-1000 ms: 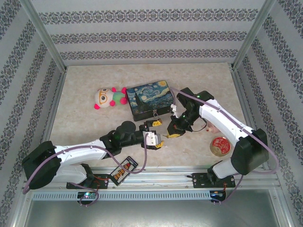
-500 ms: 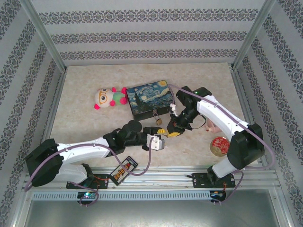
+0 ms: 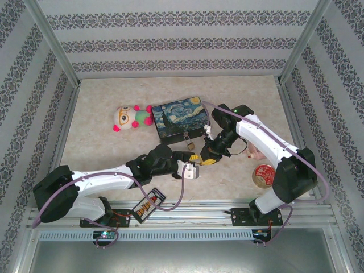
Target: Unlock the padlock with the key
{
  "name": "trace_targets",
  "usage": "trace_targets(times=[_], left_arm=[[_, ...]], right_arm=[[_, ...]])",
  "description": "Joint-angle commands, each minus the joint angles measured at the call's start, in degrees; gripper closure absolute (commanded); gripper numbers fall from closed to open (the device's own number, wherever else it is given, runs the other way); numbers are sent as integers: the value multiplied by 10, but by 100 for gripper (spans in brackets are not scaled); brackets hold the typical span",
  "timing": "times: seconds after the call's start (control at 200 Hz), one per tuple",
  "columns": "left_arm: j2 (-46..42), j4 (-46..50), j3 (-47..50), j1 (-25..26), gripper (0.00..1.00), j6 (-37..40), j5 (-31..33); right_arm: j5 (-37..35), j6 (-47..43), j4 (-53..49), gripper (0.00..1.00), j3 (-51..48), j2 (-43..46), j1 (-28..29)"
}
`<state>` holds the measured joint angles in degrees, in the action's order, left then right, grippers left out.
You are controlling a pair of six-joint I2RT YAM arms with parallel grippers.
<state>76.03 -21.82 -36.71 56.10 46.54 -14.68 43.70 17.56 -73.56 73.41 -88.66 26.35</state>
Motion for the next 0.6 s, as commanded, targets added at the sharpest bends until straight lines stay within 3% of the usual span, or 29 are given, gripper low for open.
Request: trace_targets(times=[0.0, 0.4, 0.5, 0.595], left_arm=[[-14, -21, 2, 10, 62, 24, 8], [-20, 2, -6, 20, 73, 51, 6], [-23, -2, -2, 22, 62, 56, 12], [-26, 0, 0, 23, 60, 59, 17]], right_arm=[[15, -13, -17, 100, 9, -5, -6], [17, -10, -14, 100, 6, -7, -6], [18, -11, -13, 100, 6, -8, -6], [18, -10, -12, 100, 6, -8, -6]])
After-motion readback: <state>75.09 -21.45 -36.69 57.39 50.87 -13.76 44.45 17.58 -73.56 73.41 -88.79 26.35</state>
